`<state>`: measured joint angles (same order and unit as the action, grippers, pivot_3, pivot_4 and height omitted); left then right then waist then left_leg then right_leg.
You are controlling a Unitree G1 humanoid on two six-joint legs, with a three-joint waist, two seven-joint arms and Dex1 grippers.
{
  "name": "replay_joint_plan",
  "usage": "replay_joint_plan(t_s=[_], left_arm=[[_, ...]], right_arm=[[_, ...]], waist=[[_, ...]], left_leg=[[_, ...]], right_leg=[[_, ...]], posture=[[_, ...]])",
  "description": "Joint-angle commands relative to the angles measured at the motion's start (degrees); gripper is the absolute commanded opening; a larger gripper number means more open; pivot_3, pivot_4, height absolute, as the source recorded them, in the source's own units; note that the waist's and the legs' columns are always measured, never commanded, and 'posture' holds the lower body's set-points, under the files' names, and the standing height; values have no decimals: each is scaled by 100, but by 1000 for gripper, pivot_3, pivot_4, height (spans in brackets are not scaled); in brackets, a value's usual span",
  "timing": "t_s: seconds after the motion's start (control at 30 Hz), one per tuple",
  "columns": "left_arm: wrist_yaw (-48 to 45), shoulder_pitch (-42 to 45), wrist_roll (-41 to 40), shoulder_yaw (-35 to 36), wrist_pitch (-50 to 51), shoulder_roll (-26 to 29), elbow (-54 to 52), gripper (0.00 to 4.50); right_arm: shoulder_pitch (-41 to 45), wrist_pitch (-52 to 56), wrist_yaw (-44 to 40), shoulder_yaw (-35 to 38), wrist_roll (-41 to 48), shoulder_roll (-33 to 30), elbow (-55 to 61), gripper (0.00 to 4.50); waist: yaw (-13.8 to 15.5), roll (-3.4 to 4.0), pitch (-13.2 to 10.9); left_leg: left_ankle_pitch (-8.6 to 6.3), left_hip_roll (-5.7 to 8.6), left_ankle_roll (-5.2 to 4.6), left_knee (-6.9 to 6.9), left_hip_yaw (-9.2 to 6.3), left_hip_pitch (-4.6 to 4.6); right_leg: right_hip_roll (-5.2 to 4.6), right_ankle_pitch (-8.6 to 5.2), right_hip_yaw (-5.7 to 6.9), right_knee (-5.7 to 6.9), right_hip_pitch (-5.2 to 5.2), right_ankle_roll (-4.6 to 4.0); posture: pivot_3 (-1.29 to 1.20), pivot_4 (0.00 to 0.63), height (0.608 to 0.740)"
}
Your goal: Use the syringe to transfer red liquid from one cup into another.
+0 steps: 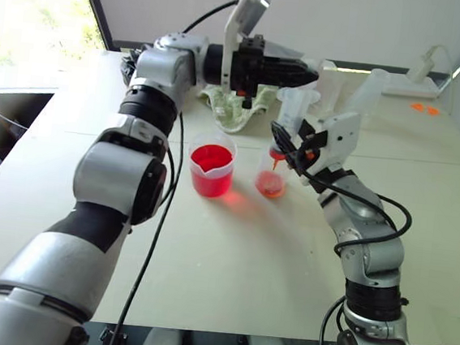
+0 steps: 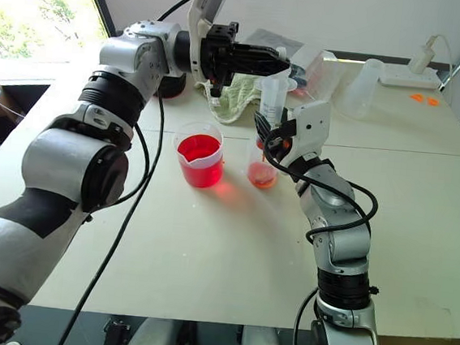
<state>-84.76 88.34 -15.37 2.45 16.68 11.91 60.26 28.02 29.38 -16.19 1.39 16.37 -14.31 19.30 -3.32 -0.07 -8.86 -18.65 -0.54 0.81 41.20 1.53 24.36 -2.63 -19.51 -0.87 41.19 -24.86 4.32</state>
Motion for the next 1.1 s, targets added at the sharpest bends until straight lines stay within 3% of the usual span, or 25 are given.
replay_joint_plan(t_s=[0.03, 0.8, 0.9, 1.1], left_arm=[[-111, -145, 66, -138, 86, -78, -170, 42], [82, -557, -4, -176, 610, -111, -880, 42], [94, -519, -64, -124, 776, -87, -867, 867], [47, -596, -92, -178, 758, -10, -1119, 3257]], right_arm=[[297, -175, 60, 197, 74, -6, 346, 1544], [418, -82, 80, 264, 136, -83, 363, 1544], [424, -97, 85, 271, 139, -75, 341, 1544], [435, -94, 93, 276, 136, -61, 335, 1544]], waist=[[0, 0, 0], [6, 0, 0], [11, 0, 0], [20, 0, 0]], left_leg=[[0, 0, 0, 0, 0, 0], [0, 0, 0, 1, 0, 0], [0, 0, 0, 1, 0, 0], [0, 0, 0, 1, 1, 0]], right_leg=[[0, 0, 0, 0, 0, 0], [0, 0, 0, 0, 0, 0], [0, 0, 0, 0, 0, 0], [0, 0, -1, 0, 0, 0]], posture=[[0, 150, 711], [0, 150, 711], [0, 150, 711], [0, 150, 711]])
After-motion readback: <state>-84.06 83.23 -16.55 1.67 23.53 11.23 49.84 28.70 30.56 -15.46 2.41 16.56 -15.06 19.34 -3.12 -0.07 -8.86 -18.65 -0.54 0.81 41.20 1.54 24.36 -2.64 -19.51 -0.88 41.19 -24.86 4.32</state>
